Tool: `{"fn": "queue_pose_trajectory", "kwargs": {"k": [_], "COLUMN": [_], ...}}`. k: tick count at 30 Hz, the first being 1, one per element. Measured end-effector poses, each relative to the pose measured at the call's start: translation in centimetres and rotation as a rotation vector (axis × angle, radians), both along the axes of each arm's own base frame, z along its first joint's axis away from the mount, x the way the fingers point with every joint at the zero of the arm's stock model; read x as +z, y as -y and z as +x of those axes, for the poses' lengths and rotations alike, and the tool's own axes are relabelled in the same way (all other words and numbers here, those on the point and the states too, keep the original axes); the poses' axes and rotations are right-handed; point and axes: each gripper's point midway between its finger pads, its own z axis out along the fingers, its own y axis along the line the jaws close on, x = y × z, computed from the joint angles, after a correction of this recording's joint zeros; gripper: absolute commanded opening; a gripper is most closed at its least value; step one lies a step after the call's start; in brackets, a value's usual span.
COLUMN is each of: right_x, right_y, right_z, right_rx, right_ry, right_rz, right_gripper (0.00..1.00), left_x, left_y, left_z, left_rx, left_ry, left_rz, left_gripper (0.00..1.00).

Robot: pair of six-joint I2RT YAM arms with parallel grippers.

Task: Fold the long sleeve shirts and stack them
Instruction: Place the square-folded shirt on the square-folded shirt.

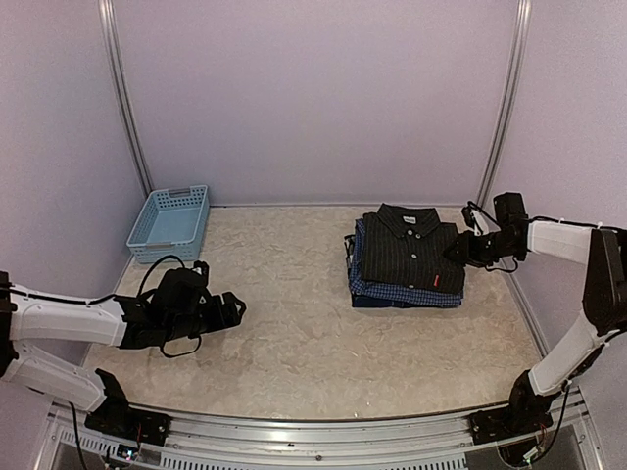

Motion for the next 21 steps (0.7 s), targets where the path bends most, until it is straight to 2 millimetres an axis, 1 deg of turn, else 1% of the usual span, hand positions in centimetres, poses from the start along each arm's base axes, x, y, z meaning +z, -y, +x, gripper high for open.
{"fn": "queue_pose_trajectory", "kwargs": {"k": [1,3,7,9,12,15,17,19,21], "right_x": [-0.1,-0.3,-0.1,0.6,2.9,5.6,7.4,8.7,9.6], "right_y": [0.3,0.8,1.9,2.4,3.0,3.5,3.8,4.1,4.4], "right_z": [0.1,0.3,0.5,0.6,0.7,0.3,-0.2,-0.9,-1.3], "right_rx": [-0.012,-0.033,-0.079,-0.100,-0.126,-0.152,-0.168,-0.183,-0.193], "right_ry": [-0.001,0.000,0.006,0.024,0.086,0.160,0.211,0.244,0.264], "right_rz": [-0.011,-0.038,-0.092,-0.116,-0.145,-0.164,-0.177,-0.191,-0.204], "right_gripper": [0.53,0.61,0.70,0.73,0.79,0.85,0.89,0.92,0.94], "left_x": [0.1,0.5,1.4,1.6,2.0,2.7,3.8,5.2,6.5], "left_y": [0.1,0.5,1.4,1.6,1.8,1.8,1.6,1.4,0.9], "left_z": [0.1,0.4,0.8,0.9,1.2,1.8,2.5,3.4,4.4], "left_rx": [-0.001,-0.005,-0.016,-0.018,-0.023,-0.020,-0.007,0.009,0.030], "left_ry": [0.000,0.007,0.020,0.023,0.031,0.042,0.062,0.093,0.117], "left_rz": [-0.001,-0.006,-0.020,-0.022,-0.017,0.009,0.032,0.049,0.060], "left_gripper": [0.86,0.86,0.87,0.90,0.98,0.99,0.99,0.99,0.99]}}
